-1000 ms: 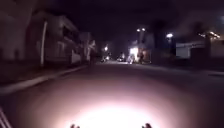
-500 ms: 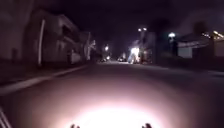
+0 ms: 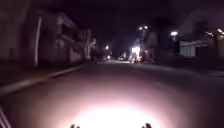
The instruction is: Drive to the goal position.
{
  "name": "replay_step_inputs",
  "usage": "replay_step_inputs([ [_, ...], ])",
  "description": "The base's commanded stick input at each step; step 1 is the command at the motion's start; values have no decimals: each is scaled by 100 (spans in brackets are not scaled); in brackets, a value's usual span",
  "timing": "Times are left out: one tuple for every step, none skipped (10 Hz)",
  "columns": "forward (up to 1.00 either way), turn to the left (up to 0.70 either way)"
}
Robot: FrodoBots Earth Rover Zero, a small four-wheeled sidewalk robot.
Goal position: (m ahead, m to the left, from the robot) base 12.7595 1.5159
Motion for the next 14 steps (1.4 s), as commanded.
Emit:
replay_step_inputs([
  [70, 0],
  [70, 0],
  [70, 0],
  [70, 0],
  [70, 0],
  [70, 0],
  [70, 0],
  [70, 0],
  [70, 0],
  [70, 0],
  [70, 0],
  [70, 0],
  [70, -35],
  [70, -35],
])
